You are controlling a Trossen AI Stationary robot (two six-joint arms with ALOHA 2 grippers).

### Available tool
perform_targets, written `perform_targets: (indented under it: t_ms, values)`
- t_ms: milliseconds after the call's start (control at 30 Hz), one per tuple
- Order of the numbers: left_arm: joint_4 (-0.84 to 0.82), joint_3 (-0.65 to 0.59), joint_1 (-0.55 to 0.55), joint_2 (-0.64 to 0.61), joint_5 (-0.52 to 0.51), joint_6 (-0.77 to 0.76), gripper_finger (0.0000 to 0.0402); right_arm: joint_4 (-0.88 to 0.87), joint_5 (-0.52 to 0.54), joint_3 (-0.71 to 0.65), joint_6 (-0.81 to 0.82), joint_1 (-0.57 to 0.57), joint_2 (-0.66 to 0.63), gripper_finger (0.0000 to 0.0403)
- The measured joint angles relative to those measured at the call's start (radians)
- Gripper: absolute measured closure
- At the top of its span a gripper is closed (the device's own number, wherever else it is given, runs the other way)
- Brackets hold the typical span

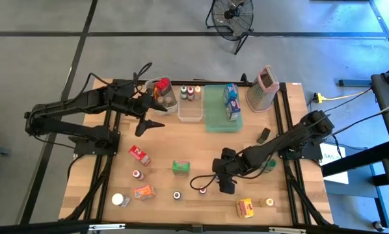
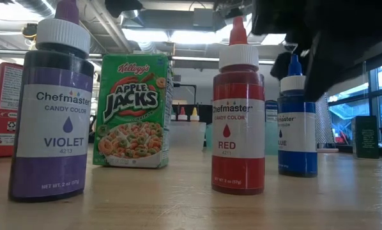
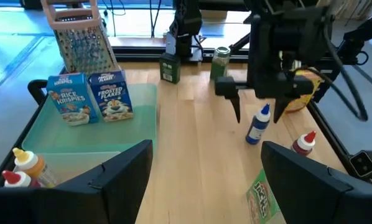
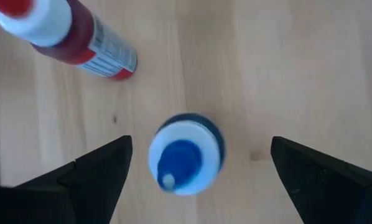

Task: Pick & Place Kitchen Items
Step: Put the blue food coloring bottle into the transparent bin

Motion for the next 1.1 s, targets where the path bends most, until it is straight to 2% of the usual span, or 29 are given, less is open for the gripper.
perform_targets:
  t_ms: [400, 867, 1100]
  values:
    - [0.003, 0.000, 0.000, 0.000, 0.000, -0.002, 0.0107, 0.048, -0.008, 0.001, -0.061, -0.003, 0.044, 0.0031]
    - [0.006, 0.000, 0.000, 0.000, 0.000, -0.002, 0.0107, 0.046, -0.013, 0.001, -0.061, -0.003, 0.044, 0.0134]
    - [0.006, 0.000, 0.000, 0.000, 0.000, -0.002, 0.0107, 0.046, -0.016, 0.001, -0.061, -0.003, 0.044, 0.0202]
